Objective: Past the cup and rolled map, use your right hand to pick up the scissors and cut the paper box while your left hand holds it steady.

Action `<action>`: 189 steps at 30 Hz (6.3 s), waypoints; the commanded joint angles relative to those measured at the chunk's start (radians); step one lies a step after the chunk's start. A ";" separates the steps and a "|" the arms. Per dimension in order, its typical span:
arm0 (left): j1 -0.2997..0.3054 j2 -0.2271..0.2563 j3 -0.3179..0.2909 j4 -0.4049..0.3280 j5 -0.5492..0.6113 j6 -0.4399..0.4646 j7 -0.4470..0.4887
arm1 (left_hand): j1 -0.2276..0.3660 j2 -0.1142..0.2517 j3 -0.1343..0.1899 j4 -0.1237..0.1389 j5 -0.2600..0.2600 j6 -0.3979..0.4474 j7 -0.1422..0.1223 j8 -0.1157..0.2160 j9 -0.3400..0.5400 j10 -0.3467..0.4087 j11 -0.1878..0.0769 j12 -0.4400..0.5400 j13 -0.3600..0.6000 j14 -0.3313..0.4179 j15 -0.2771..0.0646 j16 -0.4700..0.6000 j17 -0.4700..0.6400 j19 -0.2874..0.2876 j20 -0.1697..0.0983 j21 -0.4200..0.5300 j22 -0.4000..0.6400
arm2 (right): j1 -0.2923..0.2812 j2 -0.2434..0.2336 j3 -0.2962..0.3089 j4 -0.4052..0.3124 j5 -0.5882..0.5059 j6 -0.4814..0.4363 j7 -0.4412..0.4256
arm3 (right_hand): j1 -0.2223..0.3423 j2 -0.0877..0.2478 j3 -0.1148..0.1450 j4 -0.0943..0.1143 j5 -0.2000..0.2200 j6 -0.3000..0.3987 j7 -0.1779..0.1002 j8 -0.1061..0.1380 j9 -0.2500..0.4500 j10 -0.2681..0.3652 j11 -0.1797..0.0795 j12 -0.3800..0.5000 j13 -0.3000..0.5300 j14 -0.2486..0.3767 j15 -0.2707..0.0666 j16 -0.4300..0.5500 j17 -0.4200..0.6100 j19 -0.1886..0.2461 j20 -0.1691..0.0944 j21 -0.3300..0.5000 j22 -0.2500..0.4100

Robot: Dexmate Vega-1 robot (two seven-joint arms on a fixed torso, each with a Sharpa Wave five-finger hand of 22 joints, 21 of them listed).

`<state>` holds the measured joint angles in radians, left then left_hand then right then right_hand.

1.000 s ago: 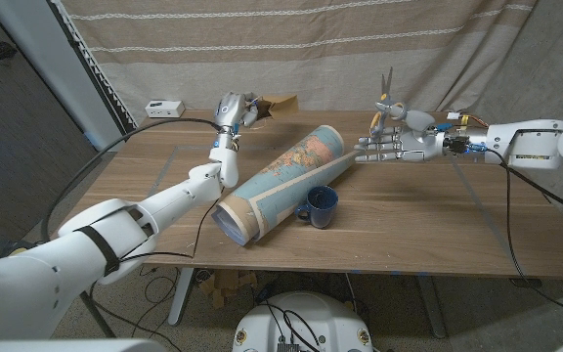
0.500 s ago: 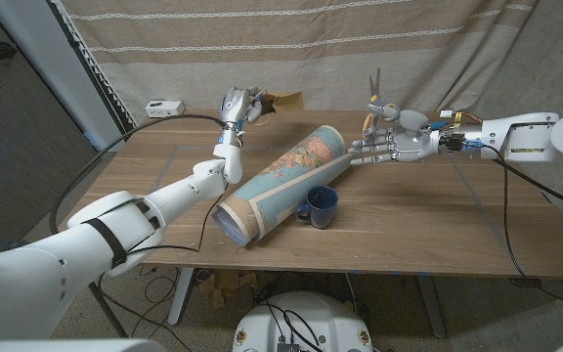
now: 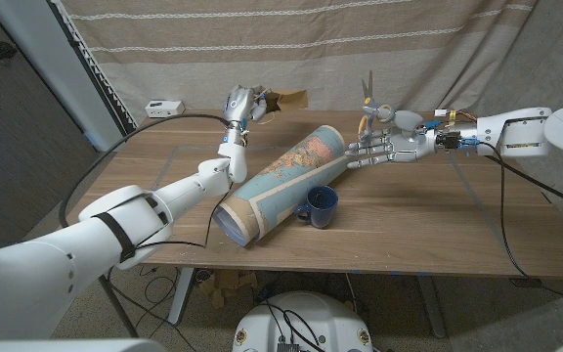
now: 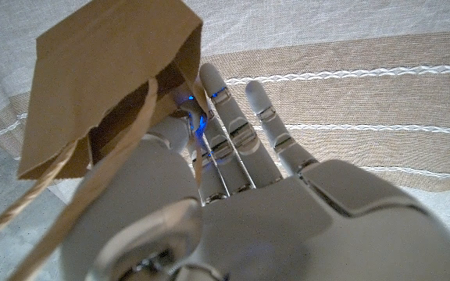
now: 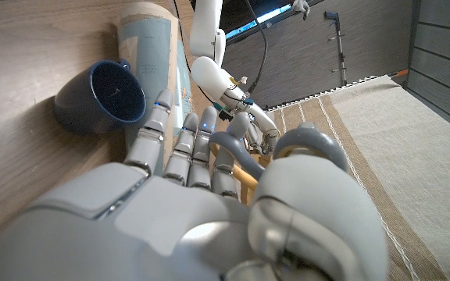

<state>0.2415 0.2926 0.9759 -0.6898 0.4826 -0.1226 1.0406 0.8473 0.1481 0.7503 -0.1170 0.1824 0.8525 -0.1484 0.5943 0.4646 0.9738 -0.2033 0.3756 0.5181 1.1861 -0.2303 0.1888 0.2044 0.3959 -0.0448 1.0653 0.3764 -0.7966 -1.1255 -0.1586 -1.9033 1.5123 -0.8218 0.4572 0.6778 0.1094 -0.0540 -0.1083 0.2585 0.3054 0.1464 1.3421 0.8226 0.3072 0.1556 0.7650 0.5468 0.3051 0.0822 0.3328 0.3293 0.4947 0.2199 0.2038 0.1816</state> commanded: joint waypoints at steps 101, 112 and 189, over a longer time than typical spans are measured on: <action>-0.195 -0.206 0.303 0.315 -0.141 -0.170 0.043 | -0.043 0.014 0.052 0.019 0.016 -0.037 -0.008 0.010 -0.025 -0.028 -0.011 0.141 0.100 -0.071 -0.002 -0.011 -0.017 -0.061 -0.123 0.071 -0.067 | 0.361 0.163 -0.297 0.115 -0.203 -0.182 0.255 | -0.014 -0.003 0.007 -0.002 -0.007 -0.011 0.060 0.008 0.019 0.012 0.017 -0.051 0.009 0.036 0.006 0.021 -0.027 0.058 -0.008 0.015 0.004; -0.194 -0.206 0.305 0.311 -0.133 -0.193 0.076 | -0.053 0.011 0.052 0.027 0.020 -0.042 -0.022 0.010 -0.026 -0.044 -0.012 0.138 0.104 -0.094 -0.002 -0.010 -0.016 -0.072 -0.127 0.073 -0.076 | 0.370 0.177 -0.312 0.131 -0.212 -0.194 0.272 | -0.013 -0.002 0.008 -0.002 -0.008 -0.012 0.060 0.008 0.019 0.013 0.017 -0.056 0.010 0.038 0.003 0.022 -0.030 0.061 -0.010 0.015 0.005; -0.077 -0.213 -0.095 0.220 0.332 -0.273 0.076 | -0.069 0.012 0.056 0.034 0.030 -0.025 -0.035 0.037 -0.030 -0.049 -0.012 0.135 0.096 -0.130 -0.003 0.000 -0.012 -0.111 -0.136 0.111 -0.108 | 0.357 0.176 -0.286 0.161 -0.218 -0.203 0.196 | -0.021 -0.002 0.010 -0.001 -0.012 -0.014 0.060 0.004 0.018 0.015 0.014 -0.085 0.016 0.033 0.006 0.022 -0.044 0.061 -0.013 0.007 0.005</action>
<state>0.1346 0.0748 0.9577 -0.4368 0.7330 -0.3908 1.1172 0.7779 0.1498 0.7904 -0.1021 0.2078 0.8231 -0.1808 0.6254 0.4338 0.9161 -0.2099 0.5033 0.5257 1.0595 -0.1819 0.1821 0.1885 0.2852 -0.0413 1.1693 0.2691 -0.4266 -0.9424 -0.4688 -1.7507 1.2828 -1.0274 0.6930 0.6658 0.1053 -0.0514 -0.1110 0.2475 0.2926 0.1445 1.3460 0.8380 0.3196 0.1679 0.6839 0.5585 0.3392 0.0874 0.3521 0.2830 0.5466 0.2073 0.2165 0.1837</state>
